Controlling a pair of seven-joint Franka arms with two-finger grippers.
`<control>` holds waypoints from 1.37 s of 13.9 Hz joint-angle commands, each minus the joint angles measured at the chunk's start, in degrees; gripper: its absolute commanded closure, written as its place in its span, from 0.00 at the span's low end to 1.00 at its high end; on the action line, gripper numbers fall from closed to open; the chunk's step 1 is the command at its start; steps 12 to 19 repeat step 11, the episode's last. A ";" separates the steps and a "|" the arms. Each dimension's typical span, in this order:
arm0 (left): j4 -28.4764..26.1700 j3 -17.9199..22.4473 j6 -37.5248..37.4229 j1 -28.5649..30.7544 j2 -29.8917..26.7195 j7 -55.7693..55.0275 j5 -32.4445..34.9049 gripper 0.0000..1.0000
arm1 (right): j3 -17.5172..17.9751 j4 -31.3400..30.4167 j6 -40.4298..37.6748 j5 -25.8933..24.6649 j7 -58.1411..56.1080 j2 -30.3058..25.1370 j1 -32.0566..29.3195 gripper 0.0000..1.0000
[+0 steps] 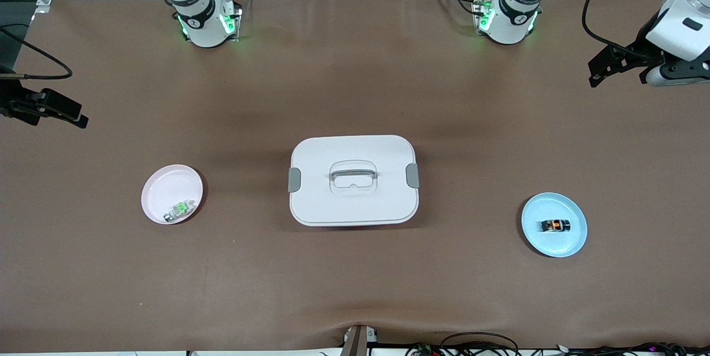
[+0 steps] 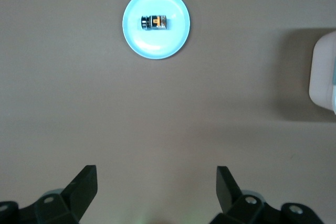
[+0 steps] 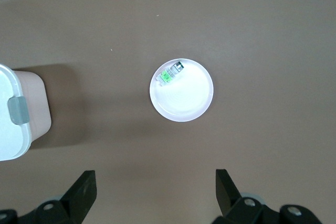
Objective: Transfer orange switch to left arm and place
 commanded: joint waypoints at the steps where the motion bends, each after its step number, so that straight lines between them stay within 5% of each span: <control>1: 3.38 -0.12 -3.43 0.47 1.14 1.48 -0.91 0.00 | -0.09 -2.17 1.11 -1.54 -0.99 -1.87 1.31 0.00; 19: 4.79 -0.03 -4.23 0.65 1.58 1.48 -1.00 0.00 | -0.35 -2.17 1.11 -0.84 -1.09 -1.87 0.61 0.00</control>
